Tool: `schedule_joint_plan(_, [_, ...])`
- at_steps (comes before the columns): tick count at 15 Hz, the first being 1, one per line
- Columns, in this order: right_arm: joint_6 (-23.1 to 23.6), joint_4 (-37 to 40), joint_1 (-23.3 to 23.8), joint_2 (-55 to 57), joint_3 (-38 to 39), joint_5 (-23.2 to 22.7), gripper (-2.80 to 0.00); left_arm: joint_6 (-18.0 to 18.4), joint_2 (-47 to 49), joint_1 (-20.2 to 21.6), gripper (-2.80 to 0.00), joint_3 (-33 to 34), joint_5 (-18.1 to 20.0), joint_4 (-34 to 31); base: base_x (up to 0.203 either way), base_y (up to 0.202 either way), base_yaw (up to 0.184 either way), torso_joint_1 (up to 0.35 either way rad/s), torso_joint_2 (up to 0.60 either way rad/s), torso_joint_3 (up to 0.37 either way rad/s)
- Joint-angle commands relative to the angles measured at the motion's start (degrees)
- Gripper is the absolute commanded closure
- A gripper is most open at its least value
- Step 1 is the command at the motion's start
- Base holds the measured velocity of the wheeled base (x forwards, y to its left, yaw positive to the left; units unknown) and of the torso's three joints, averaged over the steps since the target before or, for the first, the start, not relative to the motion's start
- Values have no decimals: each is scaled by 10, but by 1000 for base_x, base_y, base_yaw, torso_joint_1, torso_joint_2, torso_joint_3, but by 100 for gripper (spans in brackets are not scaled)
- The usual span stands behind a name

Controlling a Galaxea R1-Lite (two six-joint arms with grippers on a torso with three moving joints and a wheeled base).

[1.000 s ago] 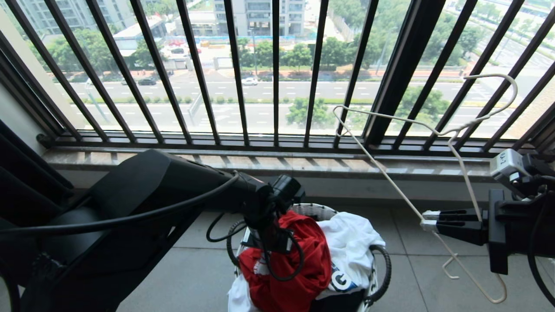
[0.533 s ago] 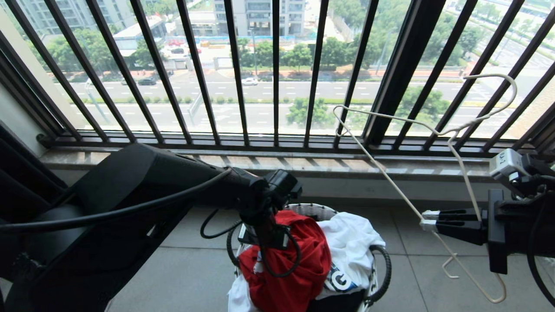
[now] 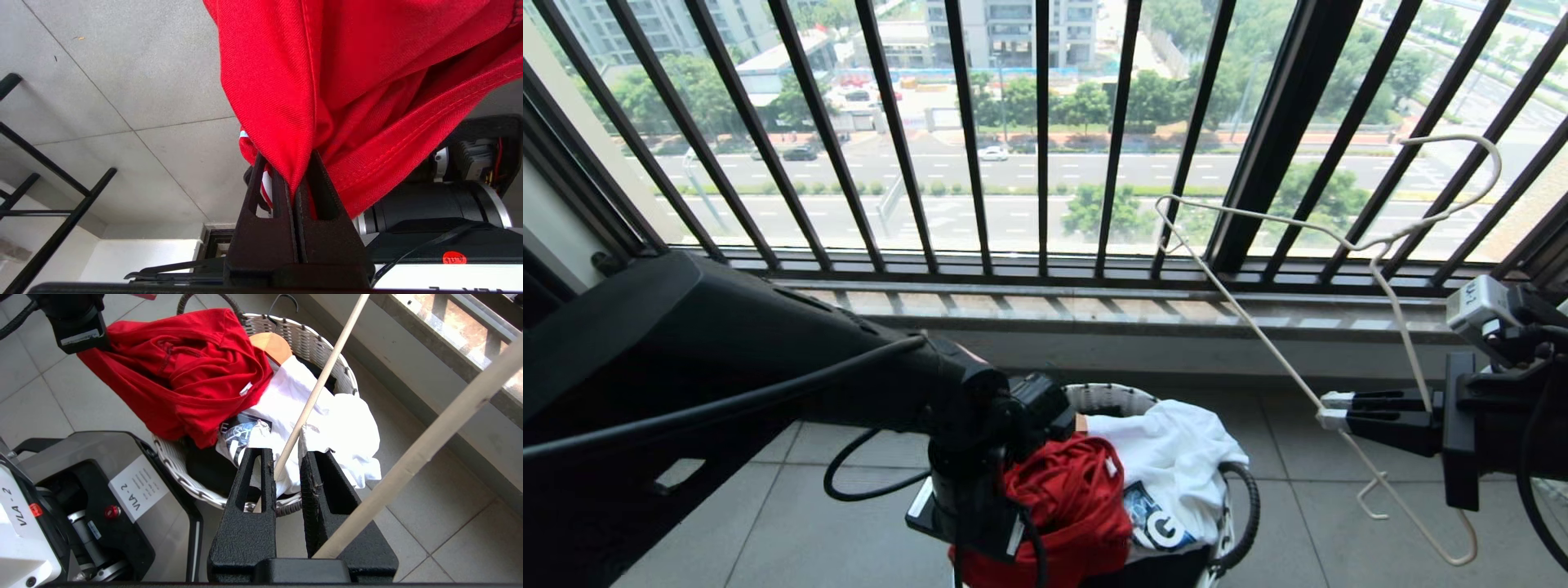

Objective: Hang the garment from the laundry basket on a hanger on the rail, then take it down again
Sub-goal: Pick up clothes from the basket

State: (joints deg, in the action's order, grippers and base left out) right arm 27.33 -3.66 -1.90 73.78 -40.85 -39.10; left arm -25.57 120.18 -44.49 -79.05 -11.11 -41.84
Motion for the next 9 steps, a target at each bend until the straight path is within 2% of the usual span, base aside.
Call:
schedule_joint_plan(1, [2,0,0,0,0,-3,0,-2,-8,-21,0,102,0,62,0,0,0,0,0,0])
schedule_joint_plan(3, [2,0,0,6,0,-3,0,-3,23,-41,0,150,1,146,0,0,0,0,0,0])
schedule_joint_plan(9, [2,-1,1,8,-1,-3,0,-4,34,-41,0,150,-1,212,0,0,0,0,0,0])
